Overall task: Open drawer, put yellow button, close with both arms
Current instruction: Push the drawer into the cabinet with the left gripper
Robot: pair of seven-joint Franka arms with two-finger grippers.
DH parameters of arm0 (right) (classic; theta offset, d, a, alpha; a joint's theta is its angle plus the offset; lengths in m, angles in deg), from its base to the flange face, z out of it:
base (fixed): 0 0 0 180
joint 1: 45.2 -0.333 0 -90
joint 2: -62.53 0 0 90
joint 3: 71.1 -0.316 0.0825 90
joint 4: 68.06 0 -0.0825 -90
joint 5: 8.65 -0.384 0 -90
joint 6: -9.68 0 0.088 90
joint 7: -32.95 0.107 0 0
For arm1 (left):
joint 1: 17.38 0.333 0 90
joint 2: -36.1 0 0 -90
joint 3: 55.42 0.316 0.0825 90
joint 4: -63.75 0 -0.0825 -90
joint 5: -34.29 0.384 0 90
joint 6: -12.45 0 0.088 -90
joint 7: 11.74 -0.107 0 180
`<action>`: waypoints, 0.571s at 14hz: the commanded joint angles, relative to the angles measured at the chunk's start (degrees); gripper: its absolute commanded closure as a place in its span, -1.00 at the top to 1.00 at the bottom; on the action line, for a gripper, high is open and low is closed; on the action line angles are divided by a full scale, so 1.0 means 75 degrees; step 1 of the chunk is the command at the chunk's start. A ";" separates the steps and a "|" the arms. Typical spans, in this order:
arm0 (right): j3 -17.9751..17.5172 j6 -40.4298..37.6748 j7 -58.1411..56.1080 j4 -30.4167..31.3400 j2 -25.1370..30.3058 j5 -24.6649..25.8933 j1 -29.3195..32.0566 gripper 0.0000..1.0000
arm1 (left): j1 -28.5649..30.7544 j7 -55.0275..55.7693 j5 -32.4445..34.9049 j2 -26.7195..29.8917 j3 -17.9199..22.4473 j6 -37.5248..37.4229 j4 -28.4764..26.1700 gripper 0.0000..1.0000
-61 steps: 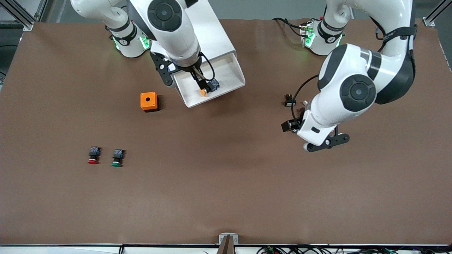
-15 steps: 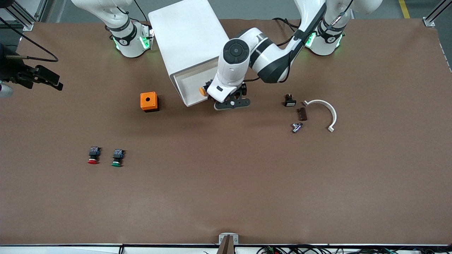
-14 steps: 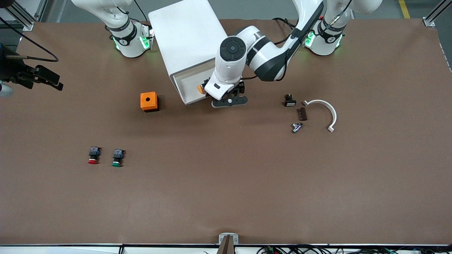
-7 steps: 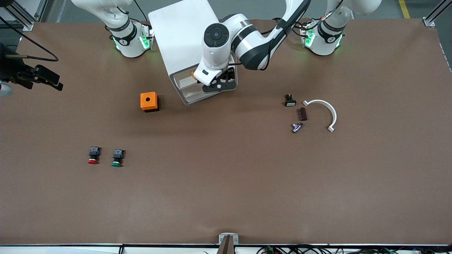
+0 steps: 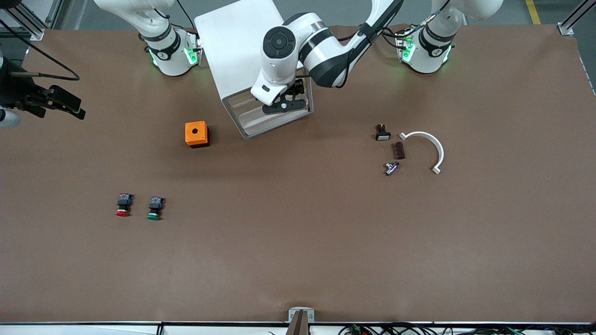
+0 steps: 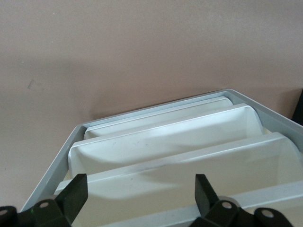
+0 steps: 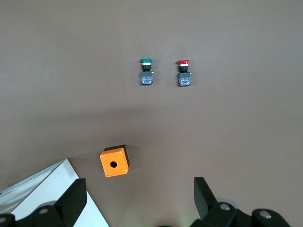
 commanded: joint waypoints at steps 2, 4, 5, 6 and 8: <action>-0.0003 0.0000 -0.0042 -0.0075 0.0007 0.0128 -0.0043 1.00 | 0.0165 0.0072 -0.0193 -0.0014 -0.0105 -0.0072 0.0103 1.00; 0.0008 -0.0012 -0.0042 -0.0075 0.0007 0.0140 -0.0020 1.00 | 0.0667 0.0026 -0.0099 0.0079 -0.0034 -0.0083 0.0127 1.00; 0.0008 -0.0012 -0.0042 -0.0075 0.0007 0.0140 0.0004 1.00 | 0.1076 -0.0009 -0.0087 0.0207 -0.0034 -0.0083 0.0138 1.00; 0.0008 -0.0012 -0.0042 -0.0086 0.0007 0.0128 0.0004 1.00 | 0.1545 -0.0044 -0.0075 0.0359 -0.0046 -0.0083 0.0150 1.00; 0.0008 -0.0012 -0.0042 -0.0086 0.0007 0.0140 -0.0019 1.00 | 0.2225 -0.0056 0.0041 0.0501 -0.0034 -0.0107 0.0336 1.00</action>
